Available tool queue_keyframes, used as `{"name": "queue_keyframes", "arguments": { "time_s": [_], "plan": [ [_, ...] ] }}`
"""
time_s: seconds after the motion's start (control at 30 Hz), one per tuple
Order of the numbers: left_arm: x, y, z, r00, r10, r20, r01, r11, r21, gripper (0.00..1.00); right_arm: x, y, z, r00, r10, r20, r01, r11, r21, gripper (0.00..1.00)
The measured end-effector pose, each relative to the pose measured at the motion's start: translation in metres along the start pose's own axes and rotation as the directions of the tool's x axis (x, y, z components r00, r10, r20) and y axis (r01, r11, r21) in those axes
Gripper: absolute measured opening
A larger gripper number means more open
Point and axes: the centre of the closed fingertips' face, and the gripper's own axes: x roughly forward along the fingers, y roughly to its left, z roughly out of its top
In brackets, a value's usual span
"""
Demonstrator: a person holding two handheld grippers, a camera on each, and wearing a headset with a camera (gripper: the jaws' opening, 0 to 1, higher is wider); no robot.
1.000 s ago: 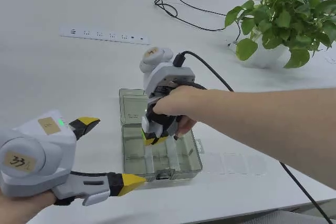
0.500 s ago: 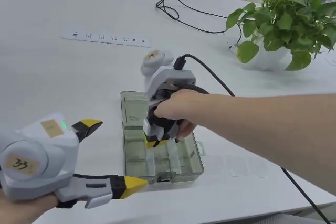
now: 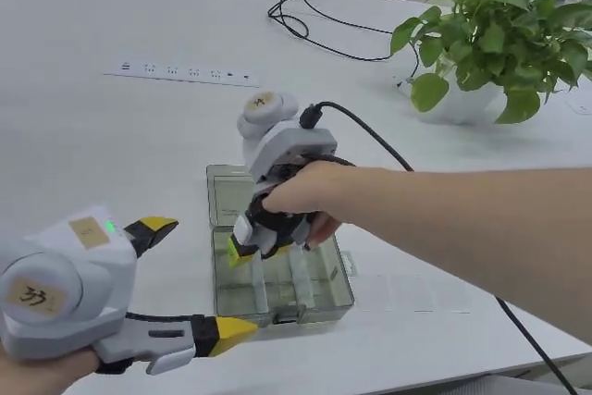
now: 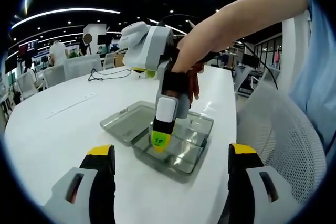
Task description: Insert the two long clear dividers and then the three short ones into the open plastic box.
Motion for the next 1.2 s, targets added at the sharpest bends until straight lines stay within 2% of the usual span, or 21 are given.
{"name": "queue_keyframes", "arguments": {
  "time_s": [0.03,0.17,0.37,0.4,0.43,0.5,0.6,0.63,0.7,0.73,0.77,0.8,0.9,0.93,0.97,1.0,1.03,1.07,1.13,1.17,1.2],
  "plan": [
    [0.000,0.000,0.000,1.0000,0.000,-0.001,0.000,1.000,0.000,0.91,-0.001,0.000,0.000,1.0000,0.001,0.001,-0.001,1.000,0.002,0.33],
    [-0.001,0.000,-0.001,1.0000,0.005,-0.004,-0.005,1.000,-0.001,0.91,-0.005,0.004,0.006,0.9969,0.035,0.071,-0.034,0.999,-0.007,0.50],
    [-0.002,0.002,0.000,0.9999,0.014,-0.003,-0.014,1.000,-0.010,0.91,-0.011,0.010,0.011,0.9854,0.093,0.142,-0.090,0.995,-0.029,0.63],
    [-0.002,0.002,0.000,0.9998,0.016,-0.006,-0.016,1.000,-0.011,0.91,-0.013,0.013,0.012,0.9820,0.104,0.158,-0.098,0.994,-0.045,0.66],
    [-0.002,0.003,0.001,0.9998,0.018,-0.006,-0.018,1.000,-0.008,0.91,-0.015,0.015,0.017,0.9742,0.114,0.195,-0.098,0.991,-0.086,0.70],
    [-0.002,0.002,0.002,0.9998,0.018,-0.004,-0.018,1.000,-0.010,0.91,-0.019,0.017,0.017,0.9710,0.115,0.210,-0.094,0.990,-0.107,0.76],
    [-0.002,0.002,0.003,0.9998,0.020,-0.004,-0.020,1.000,-0.007,0.91,-0.024,0.020,0.020,0.9609,0.133,0.243,-0.106,0.987,-0.118,0.82],
    [-0.002,0.001,0.003,0.9998,0.020,-0.003,-0.020,1.000,-0.008,0.91,-0.025,0.023,0.022,0.9522,0.154,0.264,-0.121,0.983,-0.135,0.85],
    [-0.003,0.001,0.004,0.9998,0.022,-0.002,-0.022,1.000,-0.008,0.91,-0.027,0.021,0.022,0.9483,0.149,0.280,-0.114,0.984,-0.136,0.91],
    [-0.003,0.001,0.004,0.9997,0.023,-0.002,-0.023,1.000,-0.008,0.91,-0.028,0.021,0.026,0.9382,0.157,0.309,-0.112,0.981,-0.158,0.95],
    [-0.003,0.001,0.004,0.9997,0.024,-0.001,-0.024,1.000,-0.009,0.91,-0.029,0.019,0.028,0.9324,0.154,0.327,-0.105,0.981,-0.161,0.97],
    [-0.003,0.001,0.005,0.9997,0.025,0.001,-0.025,1.000,-0.013,0.92,-0.030,0.019,0.032,0.9202,0.163,0.356,-0.116,0.982,-0.152,1.00],
    [-0.004,0.003,0.006,0.9995,0.032,0.005,-0.032,0.999,-0.020,0.92,-0.034,0.016,0.032,0.9071,0.169,0.386,-0.131,0.984,-0.122,1.00],
    [-0.005,0.003,0.006,0.9994,0.034,0.006,-0.034,0.999,-0.023,0.92,-0.033,0.014,0.030,0.9105,0.164,0.380,-0.131,0.985,-0.113,1.00],
    [-0.006,0.004,0.006,0.9993,0.036,0.008,-0.036,0.999,-0.029,0.92,-0.035,0.016,0.029,0.9029,0.180,0.390,-0.143,0.982,-0.123,1.00],
    [-0.006,0.004,0.006,0.9992,0.038,0.009,-0.038,0.999,-0.031,0.92,-0.035,0.014,0.030,0.8984,0.170,0.405,-0.131,0.984,-0.122,1.00],
    [-0.007,0.005,0.006,0.9991,0.042,0.009,-0.042,0.999,-0.031,0.92,-0.035,0.013,0.028,0.9016,0.167,0.399,-0.129,0.984,-0.120,1.00],
    [-0.007,0.005,0.006,0.9990,0.044,0.008,-0.044,0.999,-0.032,0.92,-0.036,0.012,0.029,0.8942,0.165,0.416,-0.122,0.984,-0.126,1.00],
    [-0.008,0.005,0.006,0.9988,0.047,0.009,-0.047,0.998,-0.036,0.92,-0.037,0.011,0.026,0.8980,0.166,0.408,-0.126,0.984,-0.123,1.00],
    [-0.008,0.005,0.006,0.9987,0.050,0.008,-0.050,0.998,-0.036,0.92,-0.039,0.013,0.027,0.8867,0.184,0.424,-0.142,0.981,-0.129,1.00],
    [-0.009,0.005,0.006,0.9985,0.054,0.009,-0.054,0.998,-0.037,0.92,-0.040,0.012,0.025,0.8862,0.186,0.424,-0.142,0.981,-0.132,1.00]
  ]
}}
